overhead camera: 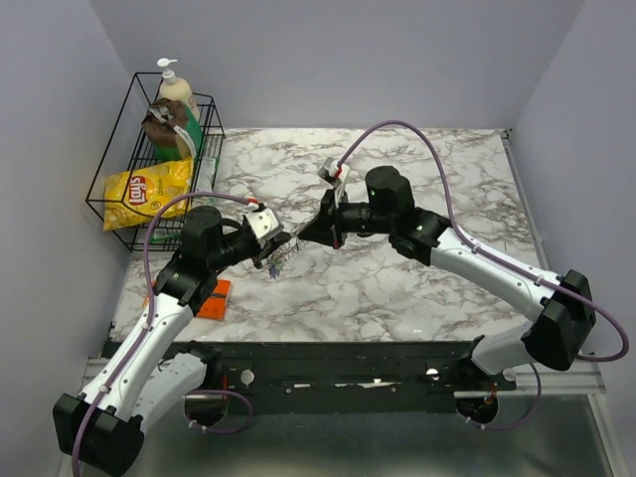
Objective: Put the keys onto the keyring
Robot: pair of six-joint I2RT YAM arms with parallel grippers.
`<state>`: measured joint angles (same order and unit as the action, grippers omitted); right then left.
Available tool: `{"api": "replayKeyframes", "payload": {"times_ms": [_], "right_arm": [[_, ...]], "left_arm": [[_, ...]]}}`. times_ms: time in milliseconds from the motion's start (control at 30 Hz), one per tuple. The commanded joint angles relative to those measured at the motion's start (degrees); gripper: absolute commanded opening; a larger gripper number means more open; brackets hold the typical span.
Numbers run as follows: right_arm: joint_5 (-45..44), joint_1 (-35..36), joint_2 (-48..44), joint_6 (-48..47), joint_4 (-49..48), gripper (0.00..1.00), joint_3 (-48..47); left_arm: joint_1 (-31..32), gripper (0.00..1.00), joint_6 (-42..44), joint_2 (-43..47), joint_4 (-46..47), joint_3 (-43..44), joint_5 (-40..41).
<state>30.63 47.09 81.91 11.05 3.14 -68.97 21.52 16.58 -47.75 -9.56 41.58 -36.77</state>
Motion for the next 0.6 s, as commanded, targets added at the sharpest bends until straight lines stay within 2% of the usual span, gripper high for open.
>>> {"api": "replayKeyframes", "payload": {"times_ms": [0, 567], "right_arm": [[1.4, 0.4, 1.9, 0.6, 1.6, 0.01, -2.5], [-4.3, 1.6, 4.2, 1.3, 4.8, 0.00, -4.7]], "left_arm": [[0.4, 0.00, 1.0, 1.5, 1.7, 1.9, 0.7], [1.0, 0.00, 0.7, 1.9, 1.6, 2.2, 0.8]]}}
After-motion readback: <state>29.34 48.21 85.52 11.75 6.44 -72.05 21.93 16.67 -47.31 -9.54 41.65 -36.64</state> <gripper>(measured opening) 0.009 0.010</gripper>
